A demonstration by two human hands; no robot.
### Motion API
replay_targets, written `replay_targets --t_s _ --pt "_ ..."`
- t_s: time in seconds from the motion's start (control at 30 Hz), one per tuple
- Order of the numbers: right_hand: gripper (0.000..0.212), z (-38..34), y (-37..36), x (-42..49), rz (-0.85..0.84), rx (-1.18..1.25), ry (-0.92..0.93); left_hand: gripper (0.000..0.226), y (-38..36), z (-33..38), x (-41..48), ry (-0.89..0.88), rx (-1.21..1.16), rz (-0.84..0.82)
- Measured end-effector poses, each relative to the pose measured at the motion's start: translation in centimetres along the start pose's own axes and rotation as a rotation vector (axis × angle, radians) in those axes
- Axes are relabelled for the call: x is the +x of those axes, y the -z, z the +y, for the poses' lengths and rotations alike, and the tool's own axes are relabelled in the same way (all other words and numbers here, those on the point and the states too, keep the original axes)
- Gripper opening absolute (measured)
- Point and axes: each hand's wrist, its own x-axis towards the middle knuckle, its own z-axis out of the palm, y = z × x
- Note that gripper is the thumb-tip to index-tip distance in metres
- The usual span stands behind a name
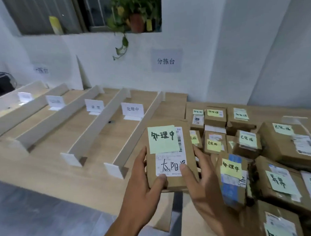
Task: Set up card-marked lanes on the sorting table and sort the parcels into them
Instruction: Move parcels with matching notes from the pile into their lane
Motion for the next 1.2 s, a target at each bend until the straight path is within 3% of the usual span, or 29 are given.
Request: replay_targets --t_s 0.37,0.67,0.83,1.2 --pt "0.052 -5.5 -19.6 -1.1 -0.196 0.066 0.07 0.075 18.8 -5.5 -0.7 0.022 -0.049 0.191" --pt "0.055 -5.6 -35.1 2.4 -0.13 0.013 0.014 0.073 32.7 -13.2 7.4 0.025 0.049 0.078" --pt "0.045 -1.4 -40.0 8.5 -0.099 -0.068 -0.064 0.063 34.5 -18.1 16.5 0.082 0.037 -0.086" --pt "0.046 17.4 -49.4 29.1 -0.092 -0.188 -0.306 0.056 29.2 -34.4 41.6 0.289 0.124 -0.189"
